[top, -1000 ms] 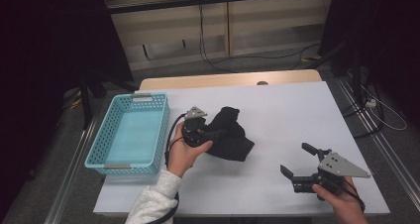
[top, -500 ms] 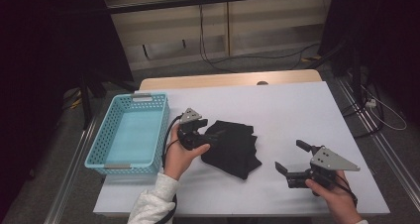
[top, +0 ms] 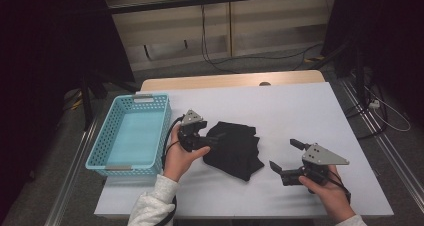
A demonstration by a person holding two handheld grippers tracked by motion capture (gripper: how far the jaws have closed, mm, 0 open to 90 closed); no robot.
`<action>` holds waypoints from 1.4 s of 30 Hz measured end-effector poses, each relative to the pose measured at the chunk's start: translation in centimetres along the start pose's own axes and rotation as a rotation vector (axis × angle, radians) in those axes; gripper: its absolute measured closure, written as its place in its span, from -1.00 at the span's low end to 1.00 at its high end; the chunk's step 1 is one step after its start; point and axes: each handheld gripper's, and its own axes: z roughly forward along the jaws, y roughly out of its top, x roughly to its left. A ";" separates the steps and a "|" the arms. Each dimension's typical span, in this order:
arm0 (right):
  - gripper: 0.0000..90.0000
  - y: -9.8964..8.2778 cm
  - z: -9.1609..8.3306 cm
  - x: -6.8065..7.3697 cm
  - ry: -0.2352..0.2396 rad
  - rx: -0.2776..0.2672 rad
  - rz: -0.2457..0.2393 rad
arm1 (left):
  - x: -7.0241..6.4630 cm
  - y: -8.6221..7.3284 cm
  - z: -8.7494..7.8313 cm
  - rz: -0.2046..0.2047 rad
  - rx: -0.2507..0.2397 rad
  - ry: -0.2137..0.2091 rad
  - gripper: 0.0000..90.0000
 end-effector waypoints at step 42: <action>-0.67 1.6 5.4 3.2 0.104 0.139 -0.042 | 0.7 -1.2 -1.0 -0.016 0.009 0.054 -0.70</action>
